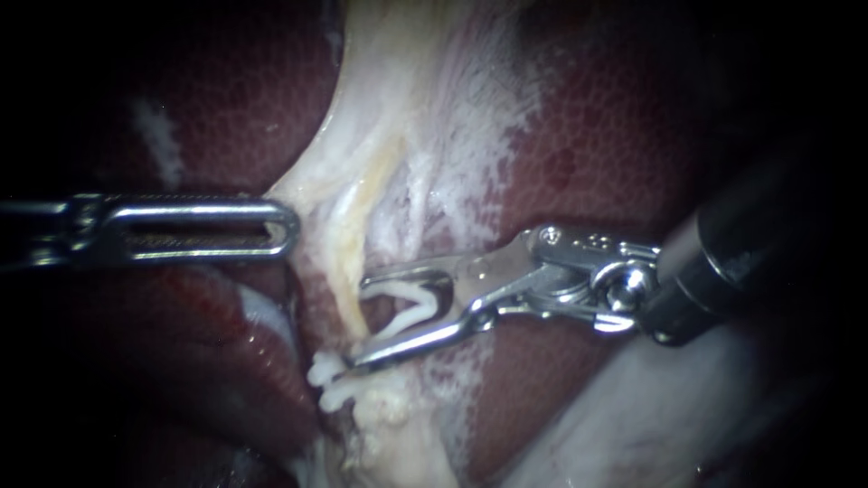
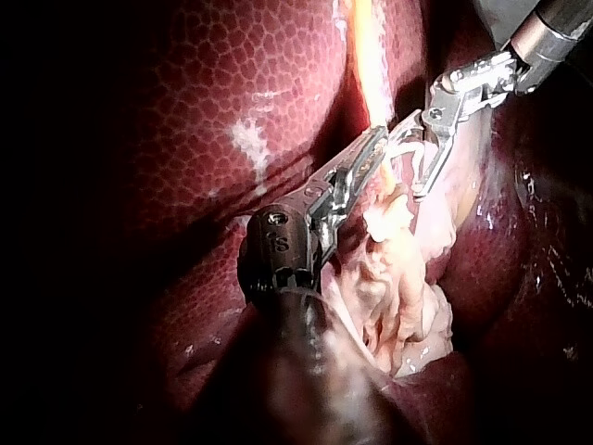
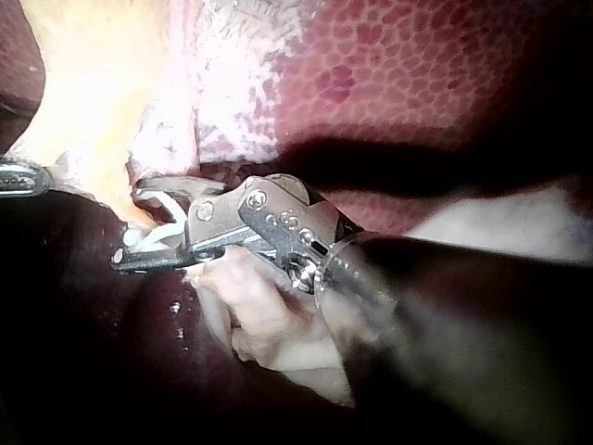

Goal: Clipping third clip left tube

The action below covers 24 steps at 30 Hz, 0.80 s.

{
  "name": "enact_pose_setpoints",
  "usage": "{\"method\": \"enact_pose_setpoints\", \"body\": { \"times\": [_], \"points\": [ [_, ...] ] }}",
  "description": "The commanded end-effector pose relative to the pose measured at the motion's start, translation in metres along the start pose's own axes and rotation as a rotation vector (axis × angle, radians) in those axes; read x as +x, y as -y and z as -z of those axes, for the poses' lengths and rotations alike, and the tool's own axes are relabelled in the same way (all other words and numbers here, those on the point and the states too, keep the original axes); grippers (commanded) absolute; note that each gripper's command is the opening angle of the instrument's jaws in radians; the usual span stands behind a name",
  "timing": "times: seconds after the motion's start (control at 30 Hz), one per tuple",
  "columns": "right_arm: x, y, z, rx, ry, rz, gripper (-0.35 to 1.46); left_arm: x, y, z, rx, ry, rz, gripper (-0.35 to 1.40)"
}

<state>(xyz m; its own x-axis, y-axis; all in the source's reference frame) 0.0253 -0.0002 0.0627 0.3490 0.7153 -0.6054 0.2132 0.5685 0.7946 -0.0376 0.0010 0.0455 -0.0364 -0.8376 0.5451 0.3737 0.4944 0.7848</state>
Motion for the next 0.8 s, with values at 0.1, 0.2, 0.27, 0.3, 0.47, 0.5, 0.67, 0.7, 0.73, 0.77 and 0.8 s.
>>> {"method": "enact_pose_setpoints", "body": {
  "times": [0.1, 0.2, 0.27, 0.3, 0.47, 0.5, 0.67, 0.7, 0.73, 0.77, 0.8],
  "points": [
    [-0.0003, 0.0006, -0.0007, 0.028, 0.008, -0.015, 0.53, 0.0001, 0.0, 0.0, 0.0, 0.0, 0.0, -0.35],
    [-0.0003, 0.0011, -0.0009, 0.051, 0.016, -0.019, 0.51, 0.0001, 0.0, 0.0, 0.0, 0.0, 0.0, -0.35],
    [-0.0002, 0.0013, -0.0009, 0.062, 0.019, -0.022, 0.51, 0.0001, 0.0, 0.0, 0.0, 0.0, 0.0, -0.35],
    [-0.0002, 0.0014, -0.0009, 0.065, 0.02, -0.021, 0.51, 0.0001, -0.0001, 0.0, 0.0, 0.0, 0.0, -0.35],
    [-0.0003, 0.0016, -0.0008, 0.073, 0.023, -0.024, 0.5, 0.0001, -0.0001, -0.0001, 0.0, 0.0, 0.0, -0.35],
    [-0.0003, 0.0015, -0.0008, 0.072, 0.023, -0.024, 0.49, 0.0001, -0.0001, -0.0001, 0.0, 0.0, 0.0, -0.35],
    [0.0, 0.0008, -0.0013, 0.068, 0.021, -0.025, 0.49, 0.0003, -0.0001, -0.0003, 0.002, 0.0, -0.001, -0.35],
    [0.0, 0.0006, -0.0015, 0.067, 0.02, -0.025, 0.48, 0.0003, 0.0, -0.0003, 0.002, 0.0, -0.002, -0.35],
    [0.0001, 0.0003, -0.0016, 0.054, 0.016, -0.026, 0.47, 0.0004, 0.0, -0.0004, 0.001, 0.0, -0.002, -0.35],
    [0.0002, 0.0002, -0.0016, 0.053, 0.015, -0.026, 0.47, 0.0004, 0.0, -0.0004, 0.001, 0.0, -0.002, -0.35],
    [0.0003, 0.0, -0.0017, 0.049, 0.014, -0.027, 0.46, 0.0005, 0.0, -0.0004, 0.001, 0.0, -0.003, -0.35]
  ]
}}
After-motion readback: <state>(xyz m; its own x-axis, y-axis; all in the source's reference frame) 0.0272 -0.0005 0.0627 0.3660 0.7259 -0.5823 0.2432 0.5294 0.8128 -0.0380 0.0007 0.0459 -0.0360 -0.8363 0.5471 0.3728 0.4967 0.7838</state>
